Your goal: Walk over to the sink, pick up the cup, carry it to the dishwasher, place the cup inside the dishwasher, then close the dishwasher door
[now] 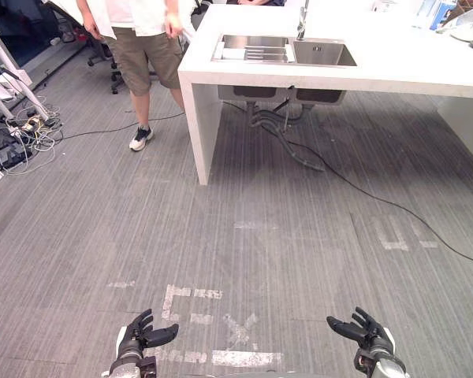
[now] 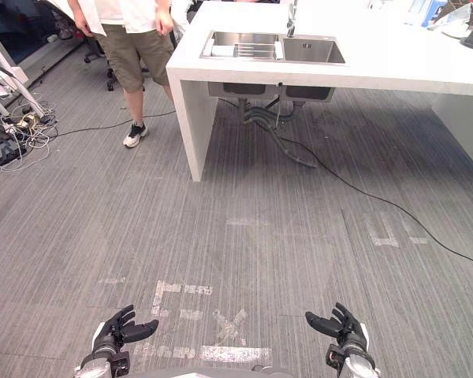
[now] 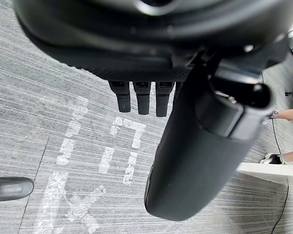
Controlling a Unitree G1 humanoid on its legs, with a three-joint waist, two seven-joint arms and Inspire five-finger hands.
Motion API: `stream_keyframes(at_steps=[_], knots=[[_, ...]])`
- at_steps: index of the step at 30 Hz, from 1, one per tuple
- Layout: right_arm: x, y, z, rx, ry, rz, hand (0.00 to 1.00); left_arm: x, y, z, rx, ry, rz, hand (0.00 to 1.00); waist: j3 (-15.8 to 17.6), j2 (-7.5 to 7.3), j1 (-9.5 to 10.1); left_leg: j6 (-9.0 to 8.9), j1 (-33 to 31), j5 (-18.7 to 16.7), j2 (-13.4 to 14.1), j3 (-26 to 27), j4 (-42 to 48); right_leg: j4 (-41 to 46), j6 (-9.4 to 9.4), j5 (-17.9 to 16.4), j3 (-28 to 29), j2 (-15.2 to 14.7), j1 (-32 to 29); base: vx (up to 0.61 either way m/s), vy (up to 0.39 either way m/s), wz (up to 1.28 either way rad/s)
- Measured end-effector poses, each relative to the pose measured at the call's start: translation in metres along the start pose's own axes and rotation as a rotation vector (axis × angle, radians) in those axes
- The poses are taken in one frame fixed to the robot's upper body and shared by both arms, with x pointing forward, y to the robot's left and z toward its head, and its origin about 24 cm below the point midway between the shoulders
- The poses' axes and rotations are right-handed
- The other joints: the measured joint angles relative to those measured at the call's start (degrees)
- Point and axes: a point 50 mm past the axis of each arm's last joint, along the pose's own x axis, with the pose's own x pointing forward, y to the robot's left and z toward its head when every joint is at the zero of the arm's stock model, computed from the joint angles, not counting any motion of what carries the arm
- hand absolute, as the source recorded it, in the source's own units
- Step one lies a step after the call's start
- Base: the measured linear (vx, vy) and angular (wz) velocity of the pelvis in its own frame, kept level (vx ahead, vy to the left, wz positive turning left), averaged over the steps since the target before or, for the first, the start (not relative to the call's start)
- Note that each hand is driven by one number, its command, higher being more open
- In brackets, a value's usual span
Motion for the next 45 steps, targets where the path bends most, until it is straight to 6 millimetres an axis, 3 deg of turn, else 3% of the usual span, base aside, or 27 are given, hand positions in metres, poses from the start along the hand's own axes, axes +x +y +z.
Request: stream_keyframes(at_steps=[9,24,26,27,28,29,31,34,36,38,39,40,41,42,43,44,45], knots=[[-0.001,-0.001,-0.004,-0.001,0.019,-0.005,0.9,-0.003,-0.003,-0.006,0.011,0.016,-0.015,0.9,0.02,0.05,-0.56,1.56,-0.03,0.99,-0.07,0.48,-1.05,0.14,-0.9,-0.1,-1.23,-0.06,-0.68,-0.02,-0.006,-0.02],[0.005,0.007,0.009,0.006,-0.015,0.009,0.9,-0.001,-0.008,-0.001,-0.027,-0.003,-0.028,0.9,0.84,0.57,-1.13,0.9,-1.14,-0.06,0.02,4.99,-1.55,0.49,-1.05,-0.08,1.93,0.17,-3.7,0.02,0.013,-0.14],[0.007,0.011,0.017,0.01,-0.035,0.018,0.9,-0.001,-0.013,0.004,-0.049,-0.024,-0.035,0.9,2.15,0.71,-1.08,1.92,-2.5,-2.51,0.33,6.13,1.1,5.54,-1.2,-2.65,2.62,0.02,-6.54,0.03,0.023,-0.28],[0.007,0.012,0.019,0.011,-0.042,0.02,0.9,-0.001,-0.016,0.007,-0.055,-0.035,-0.041,0.9,2.96,0.67,-0.99,2.59,-2.93,-3.82,0.31,6.74,2.65,10.36,-0.43,-4.95,2.32,-0.66,-8.53,0.02,0.029,-0.3],[0.007,0.012,0.02,0.01,-0.045,0.019,0.9,-0.001,-0.02,0.007,-0.045,-0.036,-0.051,0.9,3.76,0.67,-0.83,3.36,-2.98,-5.49,0.21,7.5,4.05,18.39,1.42,-7.54,1.32,-1.63,-11.91,0.04,0.034,-0.32],[0.007,0.014,0.019,0.007,-0.043,0.023,0.9,-0.002,-0.023,0.006,-0.036,-0.034,-0.06,0.9,4.2,0.81,-1.02,4.2,-2.35,-6.56,0.15,7.73,4.25,28.66,1.83,-8.28,-0.29,-2.9,-16.7,0.08,0.029,-0.21],[0.006,0.013,0.015,0.001,-0.025,0.022,0.9,-0.001,-0.025,0.008,-0.023,-0.041,-0.069,0.9,5.19,0.69,-1.51,4.2,-0.38,-6.97,0.03,7.45,4.49,40.34,1.59,-9.63,-3.55,-5.49,-21.82,0.2,0.0,0.01],[0.006,0.012,0.014,-0.016,-0.021,0.022,0.9,0.001,-0.026,0.014,-0.032,-0.055,-0.06,0.9,6.51,1.19,-2.77,3.11,2.39,-8.72,1.39,6.2,4.83,39.31,0.26,-12.26,-7.14,-6.84,-25.28,0.36,-0.06,0.22],[0.008,0.009,0.022,-0.051,-0.039,0.028,0.9,0.006,-0.032,0.03,-0.052,-0.094,-0.069,0.9,8.65,3.3,-3.85,1.94,4.11,-9.06,4.79,4.39,4.18,31.27,0.0,-11.24,-8.49,-5.28,-28.46,0.47,-0.182,0.49],[0.009,0.007,0.027,-0.064,-0.052,0.026,0.9,0.008,-0.031,0.037,-0.06,-0.114,-0.068,0.9,8.81,3.0,-4.48,0.02,5.65,-9.06,5.62,3.56,3.65,19.35,0.72,-3.72,-6.92,-4.93,-30.1,0.44,-0.196,0.35],[0.008,0.001,0.026,-0.073,-0.051,0.012,0.9,0.008,-0.03,0.037,-0.061,-0.115,-0.064,0.9,8.65,1.86,-4.59,-2.46,8.69,-10.47,5.47,3.37,2.97,17.18,-0.37,3.15,-4.83,-5.96,-30.16,0.58,-0.287,0.23],[0.008,-0.005,0.027,-0.081,-0.05,-0.006,0.9,0.008,-0.031,0.033,-0.068,-0.101,-0.065,0.9,8.46,2.17,-4.61,-4.54,10.61,-11.78,6.54,3.4,4.21,24.9,-2.79,3.03,-4.64,-5.97,-31.88,0.7,-0.376,0.14],[0.009,-0.004,0.029,-0.081,-0.055,-0.008,0.9,0.008,-0.032,0.033,-0.069,-0.1,-0.066,0.9,8.12,2.35,-4.66,-4.67,10.01,-11.85,7.14,3.34,6.5,27.39,-3.4,0.51,-4.79,-5.95,-32.53,0.68,-0.397,0.1],[0.01,-0.001,0.034,-0.079,-0.07,-0.002,0.9,0.008,-0.035,0.036,-0.074,-0.107,-0.072,0.9,8.09,2.5,-4.89,-5.74,6.27,-11.32,8.6,3.02,15.79,29.19,-4.19,-2.87,-5.44,-5.56,-31.93,0.68,-0.423,0.19],[0.011,0.001,0.035,-0.079,-0.07,0.005,0.9,0.008,-0.038,0.037,-0.081,-0.111,-0.08,0.9,8.33,2.92,-5.12,-8.48,1.04,-8.33,11.5,2.34,29.08,28.07,-5.0,-4.65,-6.49,-4.36,-28.69,0.7,-0.415,0.23],[0.011,0.002,0.031,-0.088,-0.054,0.009,0.9,0.007,-0.041,0.034,-0.089,-0.104,-0.086,0.9,8.57,3.35,-4.88,-9.39,-3.72,-7.03,14.89,1.54,44.21,24.95,-5.85,-5.21,-7.42,-2.14,-23.07,0.6,-0.336,0.14],[0.011,0.003,0.03,-0.089,-0.049,0.011,0.9,0.007,-0.041,0.033,-0.09,-0.102,-0.086,0.9,8.61,3.33,-4.69,-9.4,-4.6,-7.01,15.67,1.78,47.91,23.89,-5.96,-5.29,-7.51,-1.56,-21.51,0.48,-0.241,-0.07]])
